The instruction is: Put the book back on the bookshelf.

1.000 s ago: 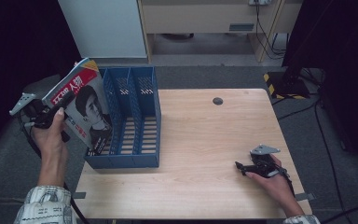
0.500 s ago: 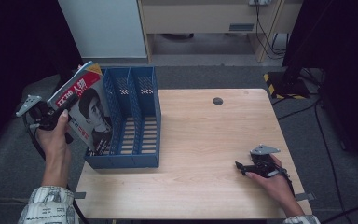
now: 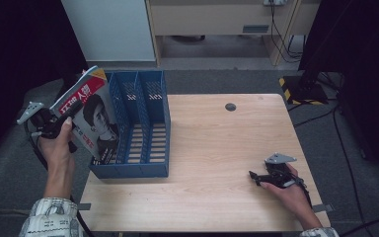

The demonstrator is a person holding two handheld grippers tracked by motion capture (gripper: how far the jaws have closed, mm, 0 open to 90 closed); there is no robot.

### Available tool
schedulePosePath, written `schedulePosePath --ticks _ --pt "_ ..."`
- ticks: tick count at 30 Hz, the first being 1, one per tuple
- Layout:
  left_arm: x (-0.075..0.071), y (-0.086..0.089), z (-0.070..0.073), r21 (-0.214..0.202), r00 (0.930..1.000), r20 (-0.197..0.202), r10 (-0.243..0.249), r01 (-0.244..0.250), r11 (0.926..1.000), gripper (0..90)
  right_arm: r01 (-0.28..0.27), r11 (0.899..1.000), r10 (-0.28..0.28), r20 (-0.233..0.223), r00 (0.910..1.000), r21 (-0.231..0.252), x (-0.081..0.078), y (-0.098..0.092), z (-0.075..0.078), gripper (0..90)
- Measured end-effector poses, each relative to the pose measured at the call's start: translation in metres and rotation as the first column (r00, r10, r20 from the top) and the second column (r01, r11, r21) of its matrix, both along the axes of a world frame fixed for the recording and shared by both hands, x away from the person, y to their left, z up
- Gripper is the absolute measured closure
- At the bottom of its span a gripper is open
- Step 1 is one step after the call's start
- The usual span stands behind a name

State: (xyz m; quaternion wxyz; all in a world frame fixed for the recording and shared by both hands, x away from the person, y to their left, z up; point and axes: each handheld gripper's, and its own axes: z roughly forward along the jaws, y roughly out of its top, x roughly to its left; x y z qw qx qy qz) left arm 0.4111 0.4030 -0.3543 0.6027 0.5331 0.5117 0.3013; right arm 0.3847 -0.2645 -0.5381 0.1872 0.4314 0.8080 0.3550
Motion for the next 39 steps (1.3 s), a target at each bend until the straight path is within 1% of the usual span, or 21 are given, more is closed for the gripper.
schedulePosePath --ticks 6,9,11,14,21,24,28,33,39 --pt "0.001 -0.001 -0.005 -0.001 1.0000 -0.001 0.004 -0.004 1.0000 86.3 0.000 1.000 0.000 0.000 1.0000 0.000 0.000 0.000 0.000 18.6" --pt "0.001 -0.002 -0.009 0.000 0.9999 -0.013 0.000 0.000 1.0000 86.3 0.000 1.000 0.000 0.000 1.0000 0.000 0.000 0.000 0.000 18.5" --pt "0.001 -0.002 -0.012 -0.008 0.9999 -0.013 -0.001 0.001 1.0000 86.4 0.000 1.000 0.000 0.000 1.0000 0.000 0.000 0.000 0.000 18.5" --pt "0.002 -0.004 -0.014 -0.001 0.9999 -0.013 0.000 0.000 1.0000 86.4 0.000 1.000 0.000 0.000 1.0000 0.000 0.000 0.000 0.000 18.6" --pt "0.002 -0.003 -0.018 -0.015 0.9999 -0.014 0.004 -0.004 0.9999 86.2 0.000 1.000 0.000 0.000 1.0000 0.000 0.000 0.000 0.000 18.6" --pt "0.003 -0.005 -0.020 -0.012 0.9999 -0.015 0.004 -0.004 0.9999 86.3 -0.001 1.000 0.001 -0.002 1.0000 0.000 0.000 0.000 0.000 18.7" --pt "0.003 -0.006 -0.021 0.001 0.9999 -0.015 0.004 -0.004 1.0000 86.3 0.000 1.000 0.000 -0.001 1.0000 0.000 0.000 0.000 0.000 18.7" --pt "0.002 -0.006 -0.025 -0.013 0.9998 -0.015 0.011 -0.011 0.9998 86.2 -0.001 1.000 0.001 -0.001 1.0000 0.000 0.000 0.000 0.000 18.7" --pt "0.002 -0.006 -0.025 -0.009 0.9998 -0.015 0.013 -0.013 0.9999 86.2 0.002 1.000 -0.002 0.000 1.0000 0.002 0.000 0.000 0.000 18.7"
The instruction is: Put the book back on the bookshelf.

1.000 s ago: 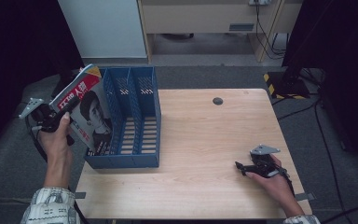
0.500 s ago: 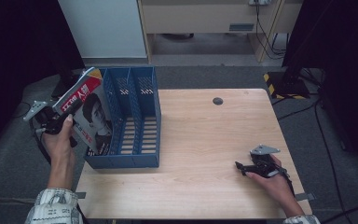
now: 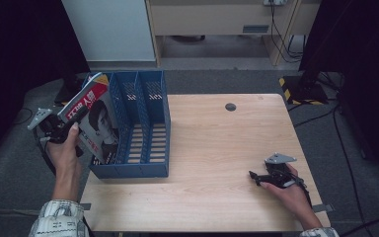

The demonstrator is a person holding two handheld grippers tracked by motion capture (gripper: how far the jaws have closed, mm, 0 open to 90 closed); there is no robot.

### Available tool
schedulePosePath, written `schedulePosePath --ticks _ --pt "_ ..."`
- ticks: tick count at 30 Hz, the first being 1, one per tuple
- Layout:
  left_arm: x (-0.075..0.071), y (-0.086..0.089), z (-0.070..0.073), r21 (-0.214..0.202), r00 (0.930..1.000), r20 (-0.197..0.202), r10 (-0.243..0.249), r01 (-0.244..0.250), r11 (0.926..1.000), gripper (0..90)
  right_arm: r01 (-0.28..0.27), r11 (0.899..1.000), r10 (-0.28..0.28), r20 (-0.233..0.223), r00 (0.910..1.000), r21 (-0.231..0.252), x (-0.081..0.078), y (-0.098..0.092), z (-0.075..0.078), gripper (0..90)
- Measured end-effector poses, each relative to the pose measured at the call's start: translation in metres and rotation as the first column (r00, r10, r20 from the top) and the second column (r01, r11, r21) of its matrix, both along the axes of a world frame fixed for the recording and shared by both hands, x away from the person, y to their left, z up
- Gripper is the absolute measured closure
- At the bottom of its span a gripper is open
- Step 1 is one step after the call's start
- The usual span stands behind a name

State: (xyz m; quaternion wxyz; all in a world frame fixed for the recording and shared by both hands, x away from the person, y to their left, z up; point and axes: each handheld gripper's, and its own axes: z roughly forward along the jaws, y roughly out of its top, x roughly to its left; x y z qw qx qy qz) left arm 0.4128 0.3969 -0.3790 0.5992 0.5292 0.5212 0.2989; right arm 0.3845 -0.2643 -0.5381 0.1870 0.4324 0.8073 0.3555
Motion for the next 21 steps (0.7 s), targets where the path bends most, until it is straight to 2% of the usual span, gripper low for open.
schedulePosePath --ticks 15,21 --pt "-0.0004 0.0013 -0.0027 0.002 1.0000 -0.004 0.008 -0.008 1.0000 85.9 -0.001 1.000 0.001 0.000 1.0000 -0.001 0.0000 -0.0001 0.0000 18.7" --pt "0.0009 -0.0015 0.0007 0.018 1.0000 0.001 0.009 -0.009 0.9998 86.2 -0.002 1.000 0.002 0.000 1.0000 -0.001 0.0000 -0.0001 0.0000 18.7"
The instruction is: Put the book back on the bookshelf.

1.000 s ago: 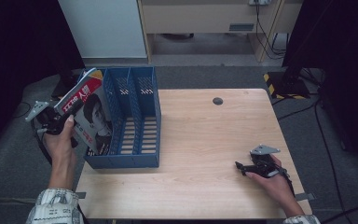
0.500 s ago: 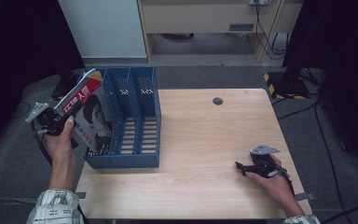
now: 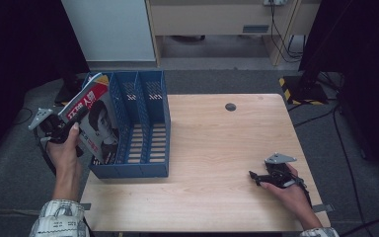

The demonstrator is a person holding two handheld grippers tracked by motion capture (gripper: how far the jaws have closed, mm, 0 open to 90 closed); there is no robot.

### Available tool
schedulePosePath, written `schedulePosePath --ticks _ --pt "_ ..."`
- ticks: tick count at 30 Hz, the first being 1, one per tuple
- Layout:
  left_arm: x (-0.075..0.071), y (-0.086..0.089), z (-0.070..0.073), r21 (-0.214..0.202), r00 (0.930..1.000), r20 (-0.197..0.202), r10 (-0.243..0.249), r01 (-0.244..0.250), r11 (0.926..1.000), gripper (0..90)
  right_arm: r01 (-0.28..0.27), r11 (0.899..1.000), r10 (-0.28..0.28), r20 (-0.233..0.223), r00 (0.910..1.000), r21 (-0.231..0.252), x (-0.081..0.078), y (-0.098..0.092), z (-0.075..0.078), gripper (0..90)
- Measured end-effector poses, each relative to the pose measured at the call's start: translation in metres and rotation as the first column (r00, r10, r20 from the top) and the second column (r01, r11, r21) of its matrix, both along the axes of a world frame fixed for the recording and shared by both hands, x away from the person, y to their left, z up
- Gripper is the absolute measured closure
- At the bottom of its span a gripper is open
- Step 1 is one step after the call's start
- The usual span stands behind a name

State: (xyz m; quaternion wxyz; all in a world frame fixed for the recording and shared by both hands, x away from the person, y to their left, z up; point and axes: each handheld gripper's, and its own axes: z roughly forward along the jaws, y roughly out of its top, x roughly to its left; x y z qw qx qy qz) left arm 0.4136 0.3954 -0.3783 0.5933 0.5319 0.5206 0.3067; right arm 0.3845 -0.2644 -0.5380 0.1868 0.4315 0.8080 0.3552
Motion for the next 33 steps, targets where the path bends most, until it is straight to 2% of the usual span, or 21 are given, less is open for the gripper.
schedulePosePath --ticks 6,8,12,33 --pt "-0.001 -0.001 0.003 0.011 0.9998 0.016 0.009 -0.009 0.9999 86.4 0.000 1.000 0.000 0.000 1.0000 0.001 0.000 0.000 0.000 18.7" --pt "0.000 0.000 0.004 0.003 0.9997 0.024 0.010 -0.010 0.9999 86.4 0.000 1.000 0.000 0.000 1.0000 0.000 0.000 0.000 0.000 18.7" --pt "0.001 0.003 0.005 0.013 0.9996 0.024 0.013 -0.014 0.9998 86.4 0.002 1.000 -0.002 0.000 1.0000 0.001 0.000 0.000 0.000 18.7" --pt "0.004 0.005 -0.012 -0.015 0.9986 0.030 0.044 -0.043 0.9990 86.1 -0.001 1.000 0.001 -0.001 1.0000 -0.001 0.000 0.000 0.000 18.7"
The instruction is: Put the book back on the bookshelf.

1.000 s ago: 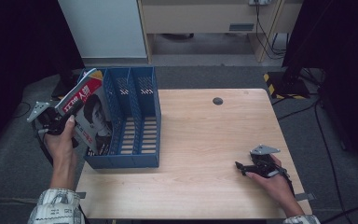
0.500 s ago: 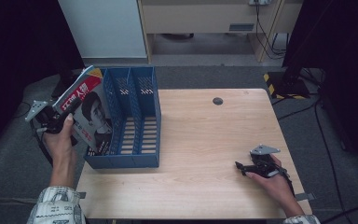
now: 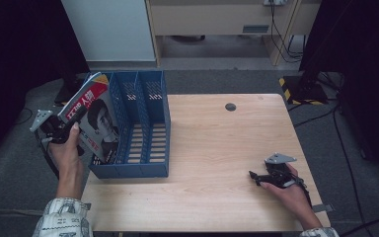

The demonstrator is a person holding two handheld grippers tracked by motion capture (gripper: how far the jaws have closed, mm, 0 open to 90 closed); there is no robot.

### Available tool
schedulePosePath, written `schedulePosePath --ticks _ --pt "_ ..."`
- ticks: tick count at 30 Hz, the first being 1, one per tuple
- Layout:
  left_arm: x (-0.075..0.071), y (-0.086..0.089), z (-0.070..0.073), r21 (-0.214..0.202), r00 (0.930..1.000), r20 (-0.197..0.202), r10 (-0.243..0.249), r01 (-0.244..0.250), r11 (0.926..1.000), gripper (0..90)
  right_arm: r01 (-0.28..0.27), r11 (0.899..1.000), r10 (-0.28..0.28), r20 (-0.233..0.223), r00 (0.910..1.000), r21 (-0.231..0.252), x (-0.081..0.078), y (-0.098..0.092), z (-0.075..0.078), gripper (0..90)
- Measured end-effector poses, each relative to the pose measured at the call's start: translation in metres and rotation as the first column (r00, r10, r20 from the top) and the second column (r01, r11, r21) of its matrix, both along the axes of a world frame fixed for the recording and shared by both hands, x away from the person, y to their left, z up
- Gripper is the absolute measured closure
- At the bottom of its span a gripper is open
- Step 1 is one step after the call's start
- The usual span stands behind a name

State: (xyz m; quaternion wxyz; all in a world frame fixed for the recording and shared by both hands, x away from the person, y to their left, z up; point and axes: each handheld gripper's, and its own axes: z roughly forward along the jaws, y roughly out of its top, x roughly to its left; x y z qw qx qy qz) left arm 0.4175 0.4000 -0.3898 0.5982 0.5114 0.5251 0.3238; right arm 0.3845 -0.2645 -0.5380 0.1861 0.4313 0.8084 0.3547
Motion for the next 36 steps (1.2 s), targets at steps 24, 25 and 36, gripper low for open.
schedulePosePath --ticks 24,25,36 --pt "-0.0018 -0.0004 -0.0091 0.002 0.9998 0.002 0.019 -0.019 0.9998 84.4 0.001 1.000 -0.001 0.002 1.0000 0.000 0.0001 0.0000 -0.0001 18.7" --pt "-0.0018 -0.0005 -0.0091 0.002 0.9998 0.001 0.019 -0.019 0.9998 84.1 0.001 1.000 -0.001 0.003 1.0000 0.000 0.0001 0.0000 -0.0001 18.7" --pt "-0.0047 0.0016 -0.0062 -0.004 0.9995 0.010 0.030 -0.030 0.9995 72.6 0.001 1.000 -0.001 0.002 1.0000 0.001 0.0000 0.0001 -0.0001 18.7"
